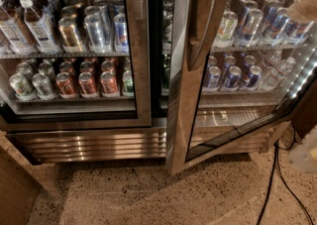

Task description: Open right fridge door

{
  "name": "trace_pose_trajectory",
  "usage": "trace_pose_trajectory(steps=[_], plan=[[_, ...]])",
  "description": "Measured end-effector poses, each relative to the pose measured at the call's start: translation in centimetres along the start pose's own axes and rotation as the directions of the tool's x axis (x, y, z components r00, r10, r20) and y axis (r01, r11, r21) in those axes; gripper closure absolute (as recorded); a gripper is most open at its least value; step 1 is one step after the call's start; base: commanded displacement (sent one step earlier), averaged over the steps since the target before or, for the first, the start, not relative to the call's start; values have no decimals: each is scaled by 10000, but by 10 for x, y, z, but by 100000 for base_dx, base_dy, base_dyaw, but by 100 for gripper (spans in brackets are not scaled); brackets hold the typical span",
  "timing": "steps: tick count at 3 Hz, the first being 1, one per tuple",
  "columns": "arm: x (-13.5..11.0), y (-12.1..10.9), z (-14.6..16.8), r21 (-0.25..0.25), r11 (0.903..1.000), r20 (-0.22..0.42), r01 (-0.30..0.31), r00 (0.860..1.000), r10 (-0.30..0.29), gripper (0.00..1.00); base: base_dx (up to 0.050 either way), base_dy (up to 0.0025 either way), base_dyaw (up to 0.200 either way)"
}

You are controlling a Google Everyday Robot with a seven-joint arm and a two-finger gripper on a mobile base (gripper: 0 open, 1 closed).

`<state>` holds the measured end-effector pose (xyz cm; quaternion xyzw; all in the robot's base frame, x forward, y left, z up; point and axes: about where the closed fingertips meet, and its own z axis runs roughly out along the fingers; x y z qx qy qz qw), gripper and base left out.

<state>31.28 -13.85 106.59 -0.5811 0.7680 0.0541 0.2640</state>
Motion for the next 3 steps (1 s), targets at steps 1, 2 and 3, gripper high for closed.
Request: trace_pose_trajectory(steps=[1,2,3], plan=[[0,0,0,0,10000,0,1,10000,-1,0,0,0,0],[0,0,0,0,10000,0,1,10000,-1,0,0,0,0],[0,0,0,0,10000,0,1,10000,-1,0,0,0,0]])
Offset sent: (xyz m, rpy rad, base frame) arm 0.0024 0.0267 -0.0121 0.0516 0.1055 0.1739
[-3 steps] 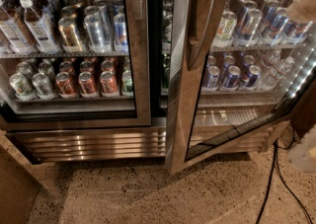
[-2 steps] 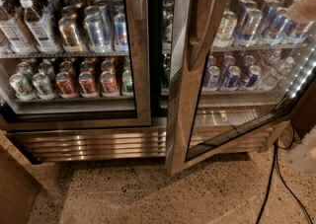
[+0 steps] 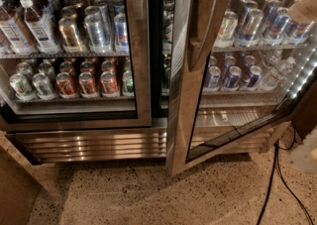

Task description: Open right fridge door

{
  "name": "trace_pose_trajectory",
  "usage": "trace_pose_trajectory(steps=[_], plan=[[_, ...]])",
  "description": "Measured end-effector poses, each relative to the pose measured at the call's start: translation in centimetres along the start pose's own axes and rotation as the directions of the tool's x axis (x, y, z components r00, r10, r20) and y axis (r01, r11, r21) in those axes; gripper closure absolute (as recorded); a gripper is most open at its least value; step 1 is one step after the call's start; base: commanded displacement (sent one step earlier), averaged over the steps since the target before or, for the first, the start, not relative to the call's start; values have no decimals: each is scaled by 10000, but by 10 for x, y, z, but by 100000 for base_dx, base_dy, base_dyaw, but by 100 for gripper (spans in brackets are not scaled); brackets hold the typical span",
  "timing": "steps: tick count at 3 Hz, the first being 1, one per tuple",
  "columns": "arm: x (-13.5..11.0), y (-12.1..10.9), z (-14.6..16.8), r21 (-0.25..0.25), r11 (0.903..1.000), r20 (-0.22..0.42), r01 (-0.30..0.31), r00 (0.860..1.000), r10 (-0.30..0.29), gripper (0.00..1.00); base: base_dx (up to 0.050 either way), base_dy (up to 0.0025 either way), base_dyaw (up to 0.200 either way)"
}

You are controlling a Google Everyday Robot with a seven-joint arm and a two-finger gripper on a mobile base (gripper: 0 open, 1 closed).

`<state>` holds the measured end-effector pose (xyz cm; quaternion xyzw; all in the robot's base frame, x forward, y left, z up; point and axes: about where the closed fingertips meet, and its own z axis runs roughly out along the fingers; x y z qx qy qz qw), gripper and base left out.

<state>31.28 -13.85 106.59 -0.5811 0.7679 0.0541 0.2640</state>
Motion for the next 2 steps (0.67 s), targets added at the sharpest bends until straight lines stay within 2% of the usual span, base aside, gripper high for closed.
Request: trace_pose_trajectory(steps=[2], plan=[[0,0,0,0,10000,0,0,10000,0,0,0,0,0]])
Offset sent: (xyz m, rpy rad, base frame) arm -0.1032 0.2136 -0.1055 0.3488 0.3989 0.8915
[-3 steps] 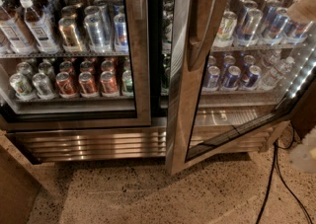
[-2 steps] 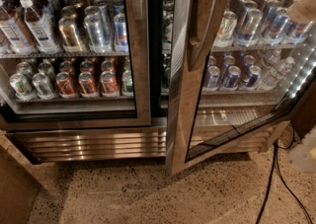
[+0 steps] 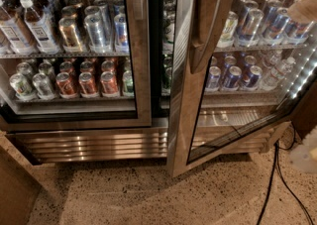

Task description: Open right fridge door

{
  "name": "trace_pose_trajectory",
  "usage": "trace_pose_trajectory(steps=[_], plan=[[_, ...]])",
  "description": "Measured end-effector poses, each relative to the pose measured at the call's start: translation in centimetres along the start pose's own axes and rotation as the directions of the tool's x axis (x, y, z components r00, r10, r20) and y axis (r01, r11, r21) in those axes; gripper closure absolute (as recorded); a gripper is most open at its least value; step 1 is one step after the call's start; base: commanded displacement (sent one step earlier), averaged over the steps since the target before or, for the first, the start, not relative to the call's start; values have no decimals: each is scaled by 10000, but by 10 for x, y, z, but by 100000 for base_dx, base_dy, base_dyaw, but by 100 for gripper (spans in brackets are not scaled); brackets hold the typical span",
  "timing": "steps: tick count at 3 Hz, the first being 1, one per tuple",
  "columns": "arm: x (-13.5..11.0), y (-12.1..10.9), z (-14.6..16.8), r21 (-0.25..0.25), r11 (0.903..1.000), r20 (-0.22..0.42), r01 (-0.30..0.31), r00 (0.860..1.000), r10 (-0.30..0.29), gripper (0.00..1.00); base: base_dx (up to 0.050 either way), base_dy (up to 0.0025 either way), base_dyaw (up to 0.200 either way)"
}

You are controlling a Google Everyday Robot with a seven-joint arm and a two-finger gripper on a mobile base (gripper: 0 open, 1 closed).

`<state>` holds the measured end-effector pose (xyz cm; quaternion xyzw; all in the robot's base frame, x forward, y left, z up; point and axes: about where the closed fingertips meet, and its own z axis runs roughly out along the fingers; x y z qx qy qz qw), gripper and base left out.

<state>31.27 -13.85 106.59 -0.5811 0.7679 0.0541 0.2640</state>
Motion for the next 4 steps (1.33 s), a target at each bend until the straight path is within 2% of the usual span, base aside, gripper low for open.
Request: trace_pose_trajectory(steps=[1,2,3,4], plan=[[0,0,0,0,10000,1,1,10000,-1,0,0,0,0],[-25,3,17,-340,9981,1015,522,9937,-486,0,0,0,0],[-72,-2,84,-1102,9785,3125,1744,9406,-1324,0,0,0,0],[-97,-12,79,-421,9765,4080,2112,8958,-1761,0,0,0,0]])
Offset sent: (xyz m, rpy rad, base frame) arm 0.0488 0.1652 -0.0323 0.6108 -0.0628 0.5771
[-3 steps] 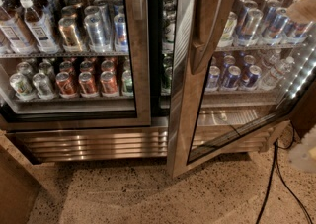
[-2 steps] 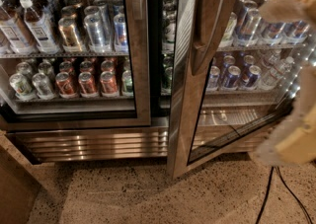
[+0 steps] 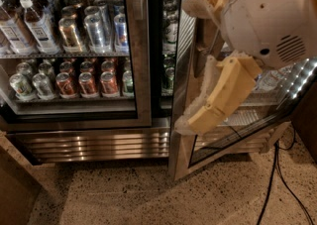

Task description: Open right fridge door

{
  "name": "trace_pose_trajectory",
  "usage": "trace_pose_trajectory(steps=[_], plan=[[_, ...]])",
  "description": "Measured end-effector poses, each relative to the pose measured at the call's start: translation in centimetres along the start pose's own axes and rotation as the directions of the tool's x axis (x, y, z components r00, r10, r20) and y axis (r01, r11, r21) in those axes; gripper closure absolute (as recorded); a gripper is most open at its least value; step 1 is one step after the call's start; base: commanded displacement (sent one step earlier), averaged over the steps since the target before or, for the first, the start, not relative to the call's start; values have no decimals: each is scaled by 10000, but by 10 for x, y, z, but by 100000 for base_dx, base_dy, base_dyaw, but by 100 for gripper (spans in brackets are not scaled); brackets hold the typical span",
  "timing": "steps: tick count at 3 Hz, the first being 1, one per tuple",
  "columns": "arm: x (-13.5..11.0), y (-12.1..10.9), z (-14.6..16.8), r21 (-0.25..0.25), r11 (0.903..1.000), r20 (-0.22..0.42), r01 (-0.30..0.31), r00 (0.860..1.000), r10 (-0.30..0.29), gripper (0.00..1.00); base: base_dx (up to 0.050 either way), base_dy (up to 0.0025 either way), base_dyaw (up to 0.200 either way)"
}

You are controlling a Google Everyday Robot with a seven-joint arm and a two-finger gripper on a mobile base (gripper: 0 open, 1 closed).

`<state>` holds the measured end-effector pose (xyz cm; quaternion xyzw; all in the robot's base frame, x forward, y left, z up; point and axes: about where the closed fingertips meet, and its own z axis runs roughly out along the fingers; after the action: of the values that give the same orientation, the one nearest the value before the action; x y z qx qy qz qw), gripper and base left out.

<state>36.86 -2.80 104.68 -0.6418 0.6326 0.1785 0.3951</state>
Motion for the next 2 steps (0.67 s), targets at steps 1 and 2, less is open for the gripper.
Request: trace_pose_trajectory(steps=[1,2], plan=[[-8,7,4,-278,9991,238,314,9992,-307,0,0,0,0],[-40,9,27,-801,9928,174,890,9960,-879,0,0,0,0]])
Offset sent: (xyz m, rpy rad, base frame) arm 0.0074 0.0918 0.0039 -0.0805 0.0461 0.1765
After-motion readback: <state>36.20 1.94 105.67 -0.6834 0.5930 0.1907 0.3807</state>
